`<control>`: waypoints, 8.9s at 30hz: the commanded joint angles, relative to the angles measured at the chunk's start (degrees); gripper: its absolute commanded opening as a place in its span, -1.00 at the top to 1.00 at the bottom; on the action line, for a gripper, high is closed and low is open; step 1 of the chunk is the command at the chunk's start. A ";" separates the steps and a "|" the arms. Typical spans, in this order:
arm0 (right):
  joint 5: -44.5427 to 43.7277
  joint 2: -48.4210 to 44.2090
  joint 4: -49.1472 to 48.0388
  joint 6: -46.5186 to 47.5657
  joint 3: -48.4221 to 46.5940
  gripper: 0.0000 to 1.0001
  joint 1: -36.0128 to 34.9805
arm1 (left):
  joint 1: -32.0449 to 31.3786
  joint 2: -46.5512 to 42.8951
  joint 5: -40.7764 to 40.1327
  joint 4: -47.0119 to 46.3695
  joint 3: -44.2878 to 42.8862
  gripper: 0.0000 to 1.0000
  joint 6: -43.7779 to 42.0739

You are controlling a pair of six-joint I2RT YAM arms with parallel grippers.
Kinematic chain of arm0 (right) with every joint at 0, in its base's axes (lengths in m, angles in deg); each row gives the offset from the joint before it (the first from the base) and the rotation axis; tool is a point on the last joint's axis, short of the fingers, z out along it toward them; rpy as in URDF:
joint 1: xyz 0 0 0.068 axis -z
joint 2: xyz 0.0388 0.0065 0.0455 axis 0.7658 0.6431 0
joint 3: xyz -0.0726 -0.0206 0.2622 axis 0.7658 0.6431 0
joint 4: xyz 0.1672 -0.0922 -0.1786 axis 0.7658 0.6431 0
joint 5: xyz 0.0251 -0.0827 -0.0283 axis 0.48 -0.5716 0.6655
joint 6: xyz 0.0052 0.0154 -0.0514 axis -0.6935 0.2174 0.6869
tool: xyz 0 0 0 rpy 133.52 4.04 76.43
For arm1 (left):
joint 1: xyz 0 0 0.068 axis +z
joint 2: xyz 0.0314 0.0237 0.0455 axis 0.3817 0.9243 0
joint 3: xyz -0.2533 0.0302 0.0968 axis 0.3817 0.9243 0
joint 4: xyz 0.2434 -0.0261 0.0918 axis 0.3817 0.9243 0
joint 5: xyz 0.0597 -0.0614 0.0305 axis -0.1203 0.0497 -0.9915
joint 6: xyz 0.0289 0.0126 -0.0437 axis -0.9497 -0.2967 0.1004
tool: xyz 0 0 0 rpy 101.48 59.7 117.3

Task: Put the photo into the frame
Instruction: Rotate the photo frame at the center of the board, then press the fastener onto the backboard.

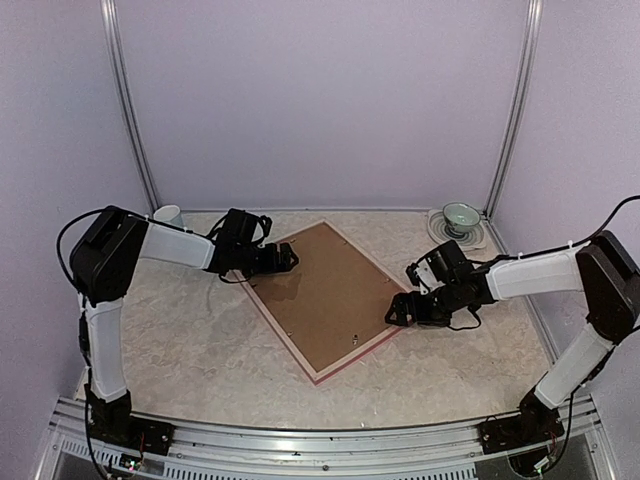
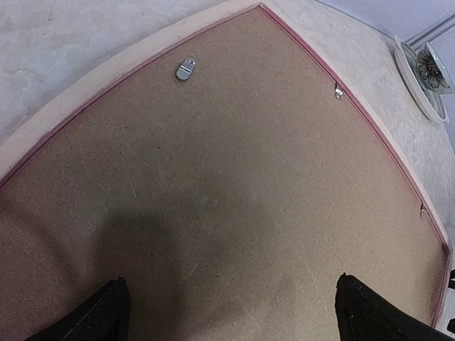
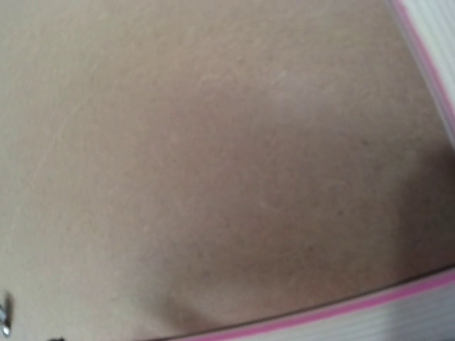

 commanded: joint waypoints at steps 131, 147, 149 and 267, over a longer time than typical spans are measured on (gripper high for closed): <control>-5.64 -4.26 0.32 5.71 -3.37 -0.98 12.08 | -4.05 -9.97 -15.40 4.56 14.57 -0.67 3.16; -4.12 -2.26 -1.41 5.16 -2.51 -0.98 12.00 | -3.61 -10.10 -16.66 4.44 15.34 -0.35 2.63; -3.99 -2.04 -1.56 5.09 -2.47 -0.98 12.00 | -3.53 -9.73 -16.67 4.28 15.33 -0.30 2.63; -2.31 -0.94 -1.88 5.14 -2.42 -0.98 11.82 | -7.56 -7.90 -23.60 14.35 12.08 0.93 0.88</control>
